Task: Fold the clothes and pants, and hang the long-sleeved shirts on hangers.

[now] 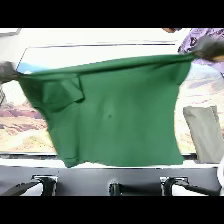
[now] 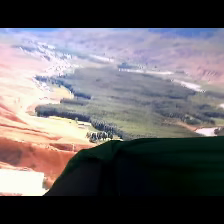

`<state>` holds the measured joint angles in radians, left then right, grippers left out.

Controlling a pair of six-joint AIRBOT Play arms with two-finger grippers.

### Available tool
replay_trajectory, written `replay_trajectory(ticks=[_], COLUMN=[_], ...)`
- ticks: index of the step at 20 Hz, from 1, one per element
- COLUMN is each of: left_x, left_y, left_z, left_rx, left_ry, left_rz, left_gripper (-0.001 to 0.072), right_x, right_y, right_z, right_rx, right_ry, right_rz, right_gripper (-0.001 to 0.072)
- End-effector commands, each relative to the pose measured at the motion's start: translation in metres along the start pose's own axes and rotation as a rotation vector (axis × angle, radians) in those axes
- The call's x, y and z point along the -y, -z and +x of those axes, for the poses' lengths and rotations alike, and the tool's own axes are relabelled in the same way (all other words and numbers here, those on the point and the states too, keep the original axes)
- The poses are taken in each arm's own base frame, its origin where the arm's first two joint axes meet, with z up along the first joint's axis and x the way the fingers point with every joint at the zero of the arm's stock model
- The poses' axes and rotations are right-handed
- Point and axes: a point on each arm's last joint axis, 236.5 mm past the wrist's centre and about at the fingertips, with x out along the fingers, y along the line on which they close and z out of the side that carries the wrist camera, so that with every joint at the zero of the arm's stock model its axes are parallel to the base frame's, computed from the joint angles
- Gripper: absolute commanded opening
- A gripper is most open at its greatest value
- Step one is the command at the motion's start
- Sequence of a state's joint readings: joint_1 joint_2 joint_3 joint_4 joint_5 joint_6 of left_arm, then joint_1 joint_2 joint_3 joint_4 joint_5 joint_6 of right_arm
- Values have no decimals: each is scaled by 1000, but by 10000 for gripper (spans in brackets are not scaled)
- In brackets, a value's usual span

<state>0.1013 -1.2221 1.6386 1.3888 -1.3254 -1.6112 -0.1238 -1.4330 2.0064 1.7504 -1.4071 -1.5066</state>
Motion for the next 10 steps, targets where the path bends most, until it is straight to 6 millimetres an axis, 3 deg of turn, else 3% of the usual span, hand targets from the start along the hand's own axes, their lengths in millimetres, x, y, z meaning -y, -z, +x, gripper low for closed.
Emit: replay_trajectory(ticks=[1, 3, 5, 7, 10], left_x=[-4, -6, -6, -5, -3], left_y=[37, 48, 47, 31, 12], left_z=[140, 209, 253, 275, 277], left_rx=[-212, -236, -216, -160, -112], left_ry=[19, 16, 15, 17, 23], left_rz=[15, 10, 7, 10, 39], left_gripper=[20, 20, 20, 20, 21], right_x=[21, 29, 36, 42, 44], right_y=[44, 61, 73, 79, 83], right_z=[129, 180, 219, 244, 254], right_rx=[-222, -272, -288, -283, -287], right_ry=[-4, -9, -11, -4, -1], right_rz=[58, 85, 113, 132, 135], right_gripper=[31, 31, 31, 31, 31])
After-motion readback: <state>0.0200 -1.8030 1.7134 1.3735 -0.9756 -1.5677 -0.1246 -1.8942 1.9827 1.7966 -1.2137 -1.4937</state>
